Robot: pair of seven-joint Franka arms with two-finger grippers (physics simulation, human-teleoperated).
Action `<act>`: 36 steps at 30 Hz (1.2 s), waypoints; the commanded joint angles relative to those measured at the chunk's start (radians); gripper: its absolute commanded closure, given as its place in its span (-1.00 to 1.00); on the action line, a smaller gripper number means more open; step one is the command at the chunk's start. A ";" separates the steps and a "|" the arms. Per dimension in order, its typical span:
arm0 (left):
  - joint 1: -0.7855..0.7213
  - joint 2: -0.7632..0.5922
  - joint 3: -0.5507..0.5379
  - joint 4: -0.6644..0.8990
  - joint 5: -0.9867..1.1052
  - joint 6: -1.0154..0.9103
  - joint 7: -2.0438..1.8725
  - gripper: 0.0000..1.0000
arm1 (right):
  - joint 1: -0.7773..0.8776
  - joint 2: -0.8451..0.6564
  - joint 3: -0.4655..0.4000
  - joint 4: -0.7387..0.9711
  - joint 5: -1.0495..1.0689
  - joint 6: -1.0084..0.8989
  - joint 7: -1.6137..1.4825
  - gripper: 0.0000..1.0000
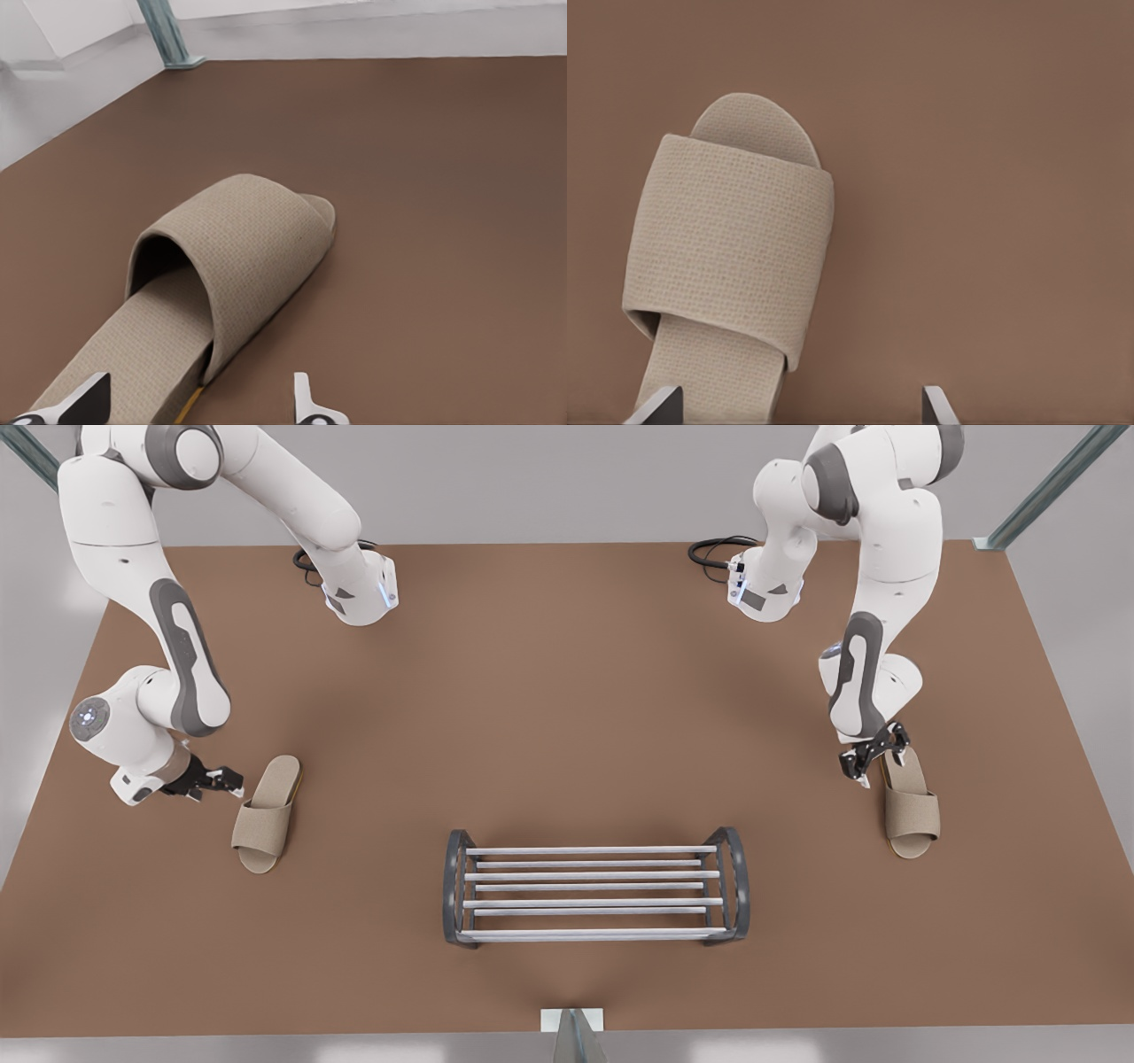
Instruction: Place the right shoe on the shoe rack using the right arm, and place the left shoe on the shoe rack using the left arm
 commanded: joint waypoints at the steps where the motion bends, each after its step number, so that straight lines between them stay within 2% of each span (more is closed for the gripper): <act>1: 0.015 0.010 -0.014 0.014 0.071 0.002 -0.691 -1.00 | 0.005 0.015 0.000 0.004 0.000 -0.004 -0.092 -1.00; 6: 0.015 0.011 -0.012 0.040 0.332 0.002 -0.691 -1.00 | 0.000 0.076 -0.001 0.007 -0.003 0.043 -0.092 -1.00; 11: 0.017 0.093 -0.014 0.143 0.325 0.001 -0.695 -1.00 | 0.011 0.122 -0.001 0.031 -0.003 0.088 -0.092 -1.00; 19: 0.035 0.116 -0.031 0.168 0.306 0.001 -0.697 -1.00 | 0.012 0.179 -0.001 0.059 -0.003 0.146 -0.092 -1.00; 22: 0.037 0.152 -0.031 0.169 0.306 -0.001 -0.697 -1.00 | 0.012 0.179 -0.001 0.064 -0.003 0.146 -0.092 -0.38; 26: 0.066 0.175 -0.052 0.208 0.308 -0.001 -0.695 -1.00 | 0.012 0.179 -0.001 0.064 -0.003 0.146 -0.094 -0.02; 30: 0.066 0.180 -0.052 0.209 0.306 -0.013 -0.694 -1.00 | 0.011 0.179 -0.001 0.064 -0.003 0.143 -0.100 0.57; 36: 0.080 0.215 -0.052 0.251 0.306 -0.021 -0.695 -1.00 | 0.014 0.167 0.006 0.080 -0.004 0.109 -0.098 0.57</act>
